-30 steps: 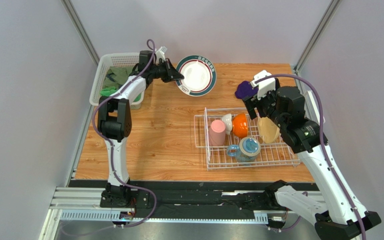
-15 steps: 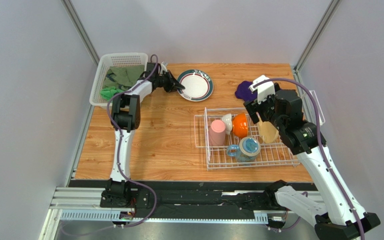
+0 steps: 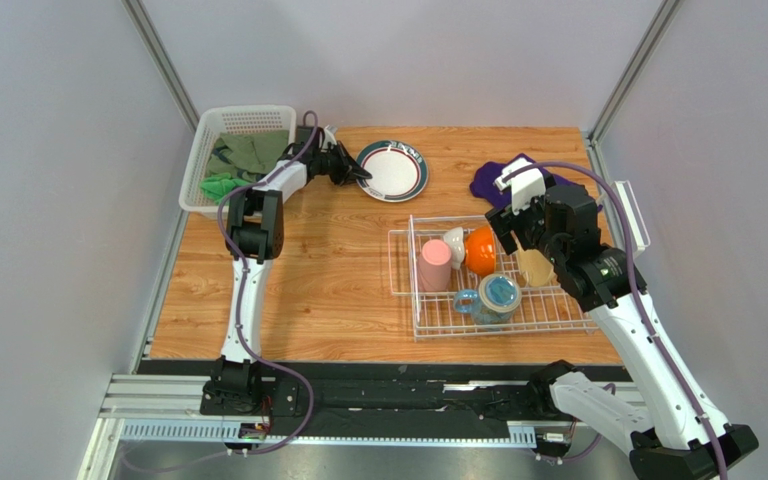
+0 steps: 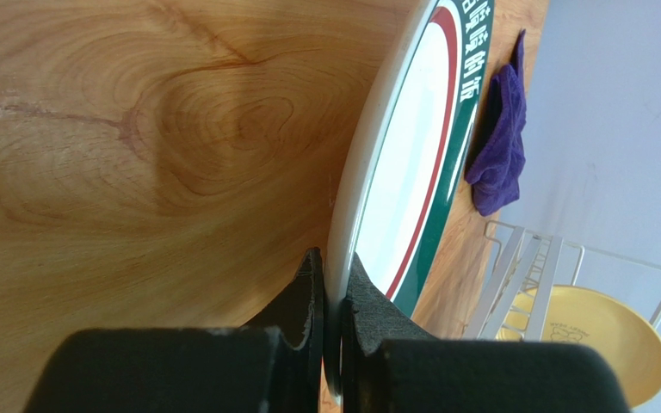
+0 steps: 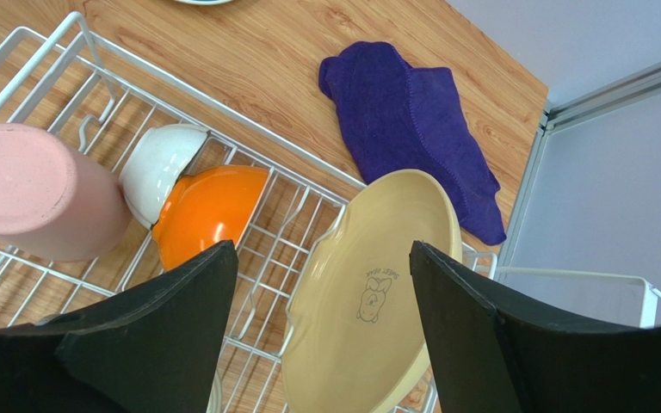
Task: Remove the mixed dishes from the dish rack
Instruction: Place the plate at the center of the board.
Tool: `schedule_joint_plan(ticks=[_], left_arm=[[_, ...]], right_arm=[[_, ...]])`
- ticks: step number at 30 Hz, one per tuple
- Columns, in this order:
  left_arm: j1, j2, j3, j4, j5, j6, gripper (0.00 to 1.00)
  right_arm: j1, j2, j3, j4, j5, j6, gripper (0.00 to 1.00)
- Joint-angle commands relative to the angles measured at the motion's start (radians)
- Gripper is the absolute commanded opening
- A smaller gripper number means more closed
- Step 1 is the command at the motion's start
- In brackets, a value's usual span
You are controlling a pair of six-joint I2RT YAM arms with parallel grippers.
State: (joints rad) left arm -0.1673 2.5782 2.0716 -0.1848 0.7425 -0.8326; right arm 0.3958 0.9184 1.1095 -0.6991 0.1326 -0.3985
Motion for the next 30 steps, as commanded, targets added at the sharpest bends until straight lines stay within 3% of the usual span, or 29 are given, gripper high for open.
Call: schedule_joint_plan(ticks=[1,7,14,18,25,26,30], left_arm=[[0.005,0.002,0.051,0.007,0.024,-0.011,0.09],[0.005,0.0,0.038,-0.008,0.014,0.003,0.15],[0.005,-0.012,0.021,-0.016,0.011,0.018,0.39],[0.005,-0.023,0.018,-0.034,-0.002,0.042,0.45],[0.005,-0.087,-0.025,-0.083,-0.057,0.122,0.66],[0.005,-0.098,-0.031,-0.091,-0.069,0.148,0.73],[0.005,-0.153,-0.085,-0.111,-0.141,0.196,0.87]], right_arm=[[-0.003,-0.021,-0.007,0.035,0.009,-0.007,0.79],[-0.003,-0.019,-0.004,0.038,0.019,-0.007,0.79],[-0.011,-0.007,0.0,0.044,0.102,0.0,0.79],[-0.028,0.003,0.004,0.046,0.148,0.013,0.79],[-0.093,0.036,0.018,0.044,0.187,0.049,0.79],[-0.109,0.042,0.023,0.038,0.188,0.052,0.79],[-0.138,0.066,0.023,0.02,0.202,0.069,0.79]])
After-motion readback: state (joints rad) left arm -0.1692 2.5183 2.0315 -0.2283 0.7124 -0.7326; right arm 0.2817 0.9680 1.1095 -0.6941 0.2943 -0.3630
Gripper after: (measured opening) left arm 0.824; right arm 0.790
